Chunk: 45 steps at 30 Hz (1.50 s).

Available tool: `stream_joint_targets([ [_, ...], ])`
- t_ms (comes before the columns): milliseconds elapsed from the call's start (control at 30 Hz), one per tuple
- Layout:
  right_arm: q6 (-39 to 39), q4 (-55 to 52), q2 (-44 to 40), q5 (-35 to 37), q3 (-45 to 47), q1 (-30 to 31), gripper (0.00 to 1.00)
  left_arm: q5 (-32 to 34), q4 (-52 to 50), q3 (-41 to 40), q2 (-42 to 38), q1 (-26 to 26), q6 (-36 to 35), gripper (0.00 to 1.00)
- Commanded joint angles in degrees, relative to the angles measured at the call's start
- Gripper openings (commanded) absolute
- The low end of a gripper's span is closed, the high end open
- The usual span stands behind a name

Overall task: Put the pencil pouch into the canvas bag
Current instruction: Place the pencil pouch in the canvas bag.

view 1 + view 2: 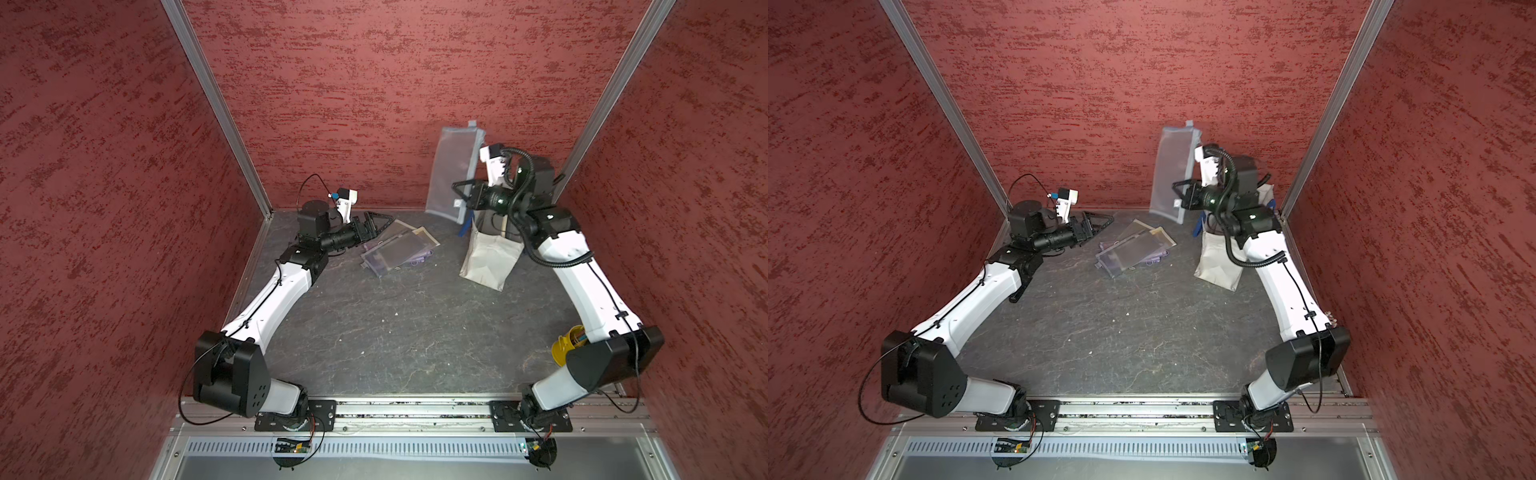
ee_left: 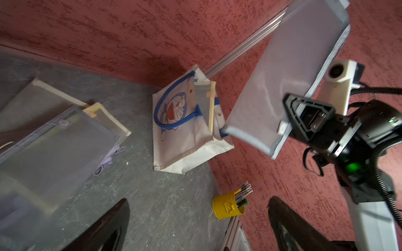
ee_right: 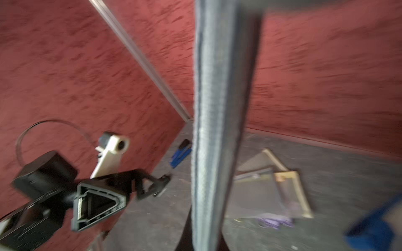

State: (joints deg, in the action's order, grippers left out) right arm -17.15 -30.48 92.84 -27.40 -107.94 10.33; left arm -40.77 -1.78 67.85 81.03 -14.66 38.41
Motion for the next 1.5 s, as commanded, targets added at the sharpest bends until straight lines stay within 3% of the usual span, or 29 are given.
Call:
stream_joint_targets([
  [0,5.5,-18.2,5.9,14.4,-11.0,-4.0,0.00,4.7,-6.6,0.5,-2.1,-1.6,-5.3,1.00],
  [200,8.5,-36.7,23.2,25.4,-38.9,-7.9,0.00,6.6,-6.2,-0.2,-2.3,-4.8,-5.6,0.99],
  [300,9.7,-40.1,27.9,26.8,-43.3,-8.9,0.00,6.7,-6.1,0.1,-2.0,-5.6,-5.7,1.00],
  [600,8.7,-31.5,21.4,30.2,-21.4,-9.1,0.00,6.8,-6.4,0.6,-1.6,-5.6,-5.9,0.99],
  [867,5.8,-23.5,16.9,28.9,-5.8,-9.4,0.00,6.9,-6.9,1.7,-0.2,-5.9,-6.2,0.99],
  [1467,5.3,-20.6,21.0,25.8,-2.1,-12.8,0.00,8.0,-6.3,0.7,1.3,-6.6,-6.9,1.00],
])
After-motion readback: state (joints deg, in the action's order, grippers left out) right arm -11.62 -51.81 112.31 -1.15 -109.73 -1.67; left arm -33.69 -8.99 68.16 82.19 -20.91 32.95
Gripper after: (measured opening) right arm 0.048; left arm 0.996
